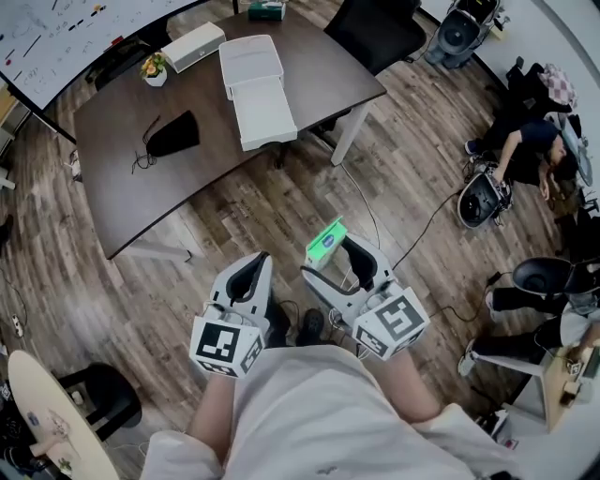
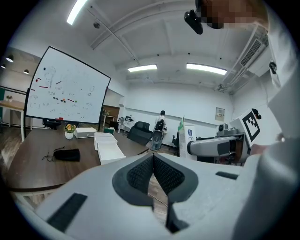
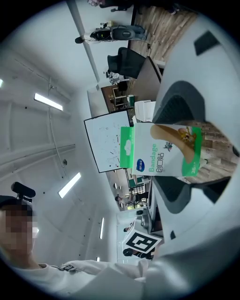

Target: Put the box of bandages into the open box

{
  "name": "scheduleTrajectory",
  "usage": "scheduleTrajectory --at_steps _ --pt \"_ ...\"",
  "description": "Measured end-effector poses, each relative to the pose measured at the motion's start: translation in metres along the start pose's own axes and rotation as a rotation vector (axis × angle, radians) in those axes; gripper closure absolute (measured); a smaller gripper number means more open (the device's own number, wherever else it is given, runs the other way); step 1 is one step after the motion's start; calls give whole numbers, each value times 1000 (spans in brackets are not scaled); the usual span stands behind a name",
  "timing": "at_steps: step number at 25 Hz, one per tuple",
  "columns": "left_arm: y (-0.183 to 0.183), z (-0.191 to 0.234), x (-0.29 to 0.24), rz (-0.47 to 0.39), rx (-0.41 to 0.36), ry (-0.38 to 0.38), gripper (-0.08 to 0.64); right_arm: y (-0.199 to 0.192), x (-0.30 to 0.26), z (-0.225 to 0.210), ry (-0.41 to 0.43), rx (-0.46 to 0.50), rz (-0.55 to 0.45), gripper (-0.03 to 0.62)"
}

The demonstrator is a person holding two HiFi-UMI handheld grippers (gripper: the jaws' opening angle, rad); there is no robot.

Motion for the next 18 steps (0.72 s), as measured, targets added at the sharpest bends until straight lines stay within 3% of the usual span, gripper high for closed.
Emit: scheduleTrajectory --at_steps 9,18 --pt "16 47 -12 -42 -8 -68 555 16 -47 2 2 40 -11 241" --pt "28 83 -23 -27 -34 -119 555 25 -83 4 -35 52 3 241"
Point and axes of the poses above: the fingertips, and each gripper's own axes: x backward along the fingers, z to its left, y out of its top, the point moved 9 cm from there along x, backward along the fingers, and after that the axes turned 2 degrees about x, right-handed, at the moved point
